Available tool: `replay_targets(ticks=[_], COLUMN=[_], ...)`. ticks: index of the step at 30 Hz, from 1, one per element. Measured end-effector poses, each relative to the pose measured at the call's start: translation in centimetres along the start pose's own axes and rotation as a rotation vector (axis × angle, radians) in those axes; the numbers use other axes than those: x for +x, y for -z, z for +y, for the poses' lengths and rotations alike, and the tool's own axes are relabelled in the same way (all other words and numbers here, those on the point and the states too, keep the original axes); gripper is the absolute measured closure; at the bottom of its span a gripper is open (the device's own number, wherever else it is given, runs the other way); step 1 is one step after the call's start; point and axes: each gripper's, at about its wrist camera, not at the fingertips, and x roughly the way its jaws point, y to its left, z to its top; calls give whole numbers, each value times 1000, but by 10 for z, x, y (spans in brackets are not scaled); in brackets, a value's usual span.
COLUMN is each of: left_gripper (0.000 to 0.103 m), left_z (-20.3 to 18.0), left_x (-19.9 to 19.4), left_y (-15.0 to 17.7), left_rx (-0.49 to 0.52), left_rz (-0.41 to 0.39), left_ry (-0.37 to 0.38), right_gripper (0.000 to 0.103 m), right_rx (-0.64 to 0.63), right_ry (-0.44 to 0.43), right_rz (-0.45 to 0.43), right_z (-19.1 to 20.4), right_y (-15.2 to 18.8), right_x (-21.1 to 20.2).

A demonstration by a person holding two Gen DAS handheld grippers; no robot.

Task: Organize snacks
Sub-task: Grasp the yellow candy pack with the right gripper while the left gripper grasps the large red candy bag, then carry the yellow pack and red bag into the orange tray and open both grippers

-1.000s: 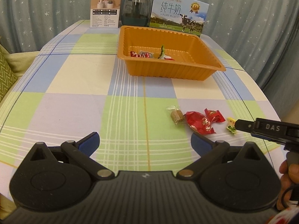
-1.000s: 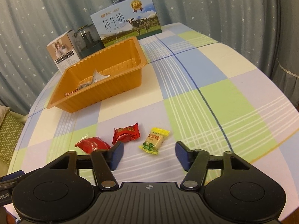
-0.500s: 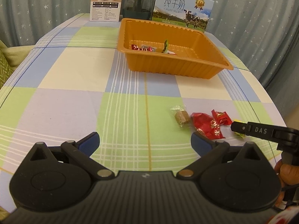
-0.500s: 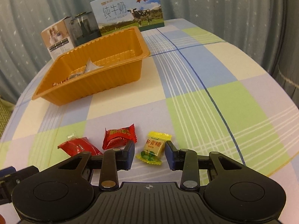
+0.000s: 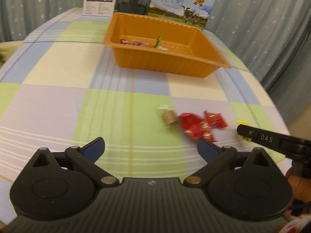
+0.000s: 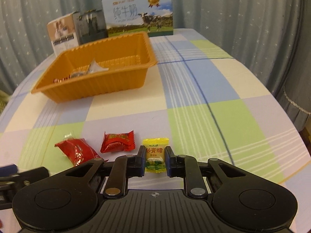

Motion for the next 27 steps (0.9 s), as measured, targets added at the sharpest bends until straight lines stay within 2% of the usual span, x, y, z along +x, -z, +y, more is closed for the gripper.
replay_targets(ticks=[7,9,11,18,22,27], left_gripper=[24,27,34,50,65,68], left_z=[-31,-36,-38,-43,-45,-44], left_x=[14,20,27,45,50,49], left_y=[-8,-9,-11,-16,-15,-14], left_rx=[-19,-41,-73,-108,-102,-85], left_rz=[10,20,36,47,52,42], left_ry=[90,112,127,130,115,104], right_gripper=[83,83,83,83,83,83], right_rx=[68,83,92,108,113,111], right_ry=[9,6,-1,-12,-16,-20], right_rz=[-15,-15,-12,-9,-5,-1], right_z=[-20,-23,-25,-27,-28,-26], right_y=[-4,-4,-4,-4,-3,-2], right_x=[-17,-17,-16,-12,-11,-9])
